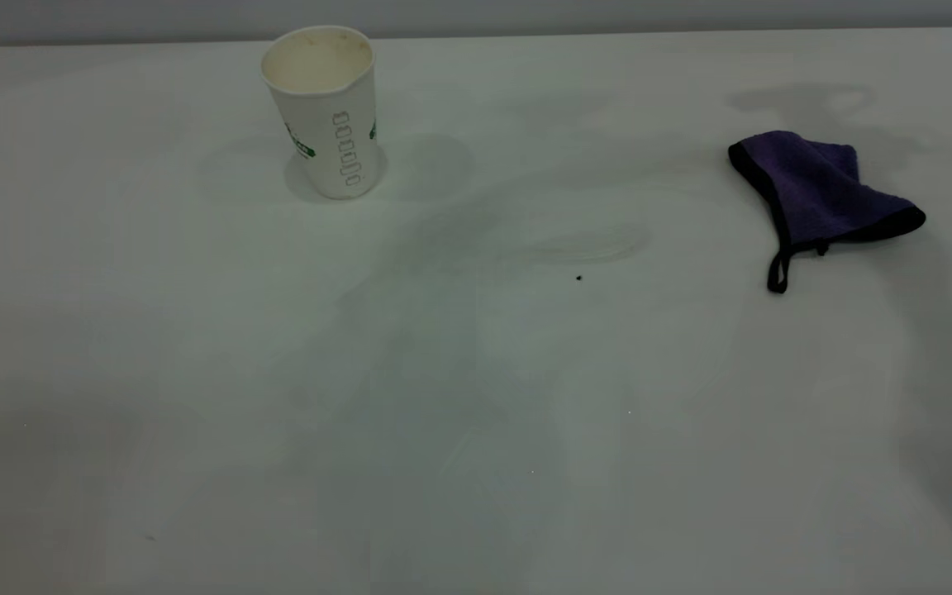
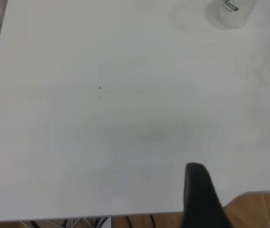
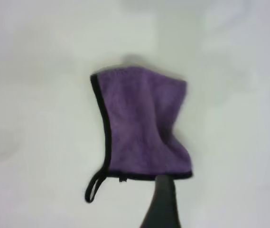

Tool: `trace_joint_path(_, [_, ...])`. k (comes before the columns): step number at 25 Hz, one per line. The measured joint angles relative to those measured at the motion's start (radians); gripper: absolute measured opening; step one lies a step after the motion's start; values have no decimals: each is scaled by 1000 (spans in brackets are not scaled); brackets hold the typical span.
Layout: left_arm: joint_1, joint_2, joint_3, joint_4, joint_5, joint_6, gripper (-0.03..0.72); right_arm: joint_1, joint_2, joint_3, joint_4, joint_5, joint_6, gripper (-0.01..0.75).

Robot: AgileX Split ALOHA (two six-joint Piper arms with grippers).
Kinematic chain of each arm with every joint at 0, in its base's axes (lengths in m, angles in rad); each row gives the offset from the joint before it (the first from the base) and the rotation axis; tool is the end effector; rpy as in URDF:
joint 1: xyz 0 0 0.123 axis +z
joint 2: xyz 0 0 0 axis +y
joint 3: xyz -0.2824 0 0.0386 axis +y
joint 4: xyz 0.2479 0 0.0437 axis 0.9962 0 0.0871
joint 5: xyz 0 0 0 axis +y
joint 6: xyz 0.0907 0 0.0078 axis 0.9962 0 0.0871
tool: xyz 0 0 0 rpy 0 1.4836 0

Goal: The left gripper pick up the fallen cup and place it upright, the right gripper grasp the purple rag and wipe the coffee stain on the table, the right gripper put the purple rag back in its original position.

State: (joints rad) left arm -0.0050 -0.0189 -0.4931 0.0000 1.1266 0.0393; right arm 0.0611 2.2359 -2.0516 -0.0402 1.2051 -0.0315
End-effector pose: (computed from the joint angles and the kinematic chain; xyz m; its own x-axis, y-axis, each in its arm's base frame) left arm -0.0098 0.0000 0.2699 -0.5027 0.0418 -0.8634 0.0248 0.9991 0.0340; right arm 0.4797 0.0259 0.2312 -0.9589 -0.1046 -0.2637 -0.0951 0.9943 -0.0483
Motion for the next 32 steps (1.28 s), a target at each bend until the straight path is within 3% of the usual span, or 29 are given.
trace_joint_path(5, [0,0,0,0,0,0,495,16,-236,39,46,19,-37,722])
trace_joint_path(10, [0,0,0,0,0,0,495,75,-477,178,54,29,-48,715])
trace_joint_path(32, [0,0,0,0,0,1,495,81,-1323,1253,126,33,-44,686])
